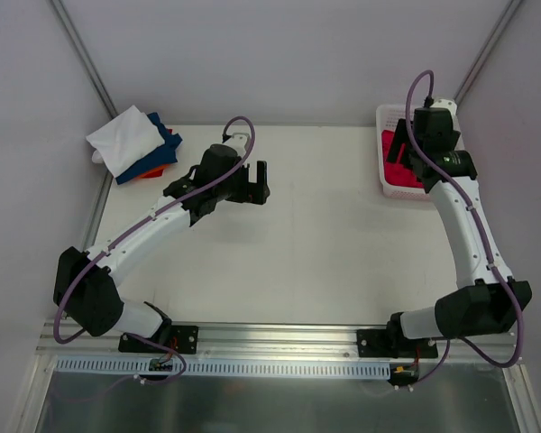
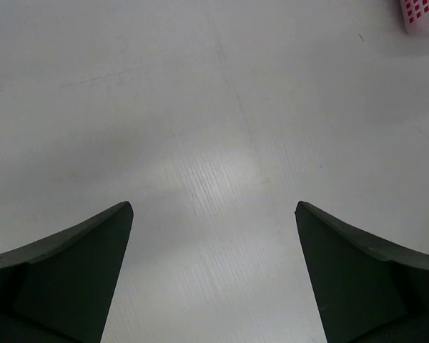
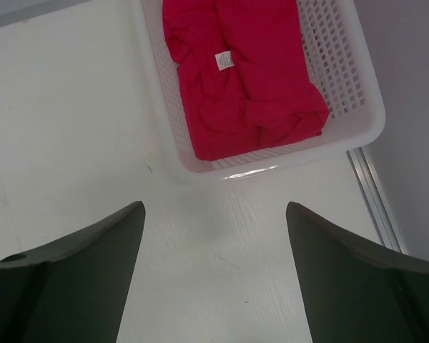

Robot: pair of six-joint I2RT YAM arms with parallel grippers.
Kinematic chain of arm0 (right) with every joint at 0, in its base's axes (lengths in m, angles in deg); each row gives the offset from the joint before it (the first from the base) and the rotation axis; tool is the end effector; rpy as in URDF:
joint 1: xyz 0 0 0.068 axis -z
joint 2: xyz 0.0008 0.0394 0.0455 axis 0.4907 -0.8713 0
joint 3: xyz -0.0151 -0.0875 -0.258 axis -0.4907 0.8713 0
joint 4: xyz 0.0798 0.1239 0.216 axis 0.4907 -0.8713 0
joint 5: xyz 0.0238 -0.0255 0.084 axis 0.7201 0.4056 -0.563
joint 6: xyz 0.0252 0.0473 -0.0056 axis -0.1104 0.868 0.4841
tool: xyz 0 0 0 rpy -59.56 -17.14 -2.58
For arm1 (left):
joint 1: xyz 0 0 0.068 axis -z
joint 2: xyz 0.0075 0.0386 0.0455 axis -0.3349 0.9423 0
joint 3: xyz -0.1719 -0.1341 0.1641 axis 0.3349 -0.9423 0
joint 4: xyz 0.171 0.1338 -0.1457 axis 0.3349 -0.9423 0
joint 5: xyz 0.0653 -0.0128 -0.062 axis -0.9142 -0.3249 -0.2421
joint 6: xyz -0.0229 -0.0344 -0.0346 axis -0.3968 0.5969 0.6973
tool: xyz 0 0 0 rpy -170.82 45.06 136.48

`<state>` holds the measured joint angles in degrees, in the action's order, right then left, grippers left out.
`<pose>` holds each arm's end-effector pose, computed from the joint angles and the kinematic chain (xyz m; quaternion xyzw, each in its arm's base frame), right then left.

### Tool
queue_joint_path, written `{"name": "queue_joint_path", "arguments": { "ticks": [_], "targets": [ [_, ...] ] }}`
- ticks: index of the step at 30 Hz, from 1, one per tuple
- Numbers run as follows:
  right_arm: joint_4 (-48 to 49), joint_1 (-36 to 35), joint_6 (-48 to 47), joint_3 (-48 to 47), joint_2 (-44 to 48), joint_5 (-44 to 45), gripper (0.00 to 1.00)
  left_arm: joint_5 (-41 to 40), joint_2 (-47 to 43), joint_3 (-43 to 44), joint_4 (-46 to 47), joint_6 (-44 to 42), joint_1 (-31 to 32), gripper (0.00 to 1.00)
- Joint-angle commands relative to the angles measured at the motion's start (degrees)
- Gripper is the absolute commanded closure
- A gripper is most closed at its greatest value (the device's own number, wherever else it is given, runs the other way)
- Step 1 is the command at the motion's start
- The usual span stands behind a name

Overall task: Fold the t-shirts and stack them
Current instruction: Grab the tshirt from the pile

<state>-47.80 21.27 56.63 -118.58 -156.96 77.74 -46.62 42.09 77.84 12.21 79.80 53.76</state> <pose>0.2979 0.0282 0.4072 0.0180 0.8555 -0.1560 0.4934 0.2700 -0.1816 0.3246 0.1049 0.8507 -0.2116 0.4696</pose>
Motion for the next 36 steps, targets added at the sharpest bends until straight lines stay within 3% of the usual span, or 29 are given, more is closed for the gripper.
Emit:
{"name": "queue_joint_path", "arguments": {
  "ticks": [1,3,7,10,11,14,19,23,36],
  "targets": [
    [-0.2,2.0,-0.9,-3.4,-2.8,-2.1,0.14,0.5,-1.7,0.7,2.0,-0.7,0.8,0.01],
    [-0.2,2.8,-0.6,-4.2,-5.7,-2.4,0.09,0.5,-1.3,0.6,2.1,-0.7,0.8,0.01],
    [0.0,4.2,0.1,-8.9,-12.2,-4.0,0.1,0.7,-0.5,0.7,2.1,-1.1,0.8,0.01],
    [0.4,5.4,-0.8,-14.2,-18.7,-5.6,0.16,0.6,-0.4,0.6,2.1,-1.4,0.8,0.01],
    [0.4,6.0,-0.9,-15.9,-20.6,-5.7,0.23,0.5,-0.5,0.7,2.2,-1.4,0.8,0.01],
    [0.4,7.1,-0.3,-21.9,-27.2,-6.1,0.26,0.5,-0.4,0.5,2.3,-1.7,0.8,0.01],
    [0.5,10.0,1.3,-32.1,-37.2,-8.2,0.43,0.0,-0.3,0.1,2.3,-2.3,0.8,0.01],
    [0.5,11.5,1.9,-37.3,-43.2,-10.0,0.5,-0.5,0.0,0.2,2.3,-2.7,0.8,0.01],
    [5.0,13.6,2.9,-37.9,-53.1,-16.7,0.52,-1.5,2.4,0.5,2.5,-3.1,0.7,0.01]
  ]
}}
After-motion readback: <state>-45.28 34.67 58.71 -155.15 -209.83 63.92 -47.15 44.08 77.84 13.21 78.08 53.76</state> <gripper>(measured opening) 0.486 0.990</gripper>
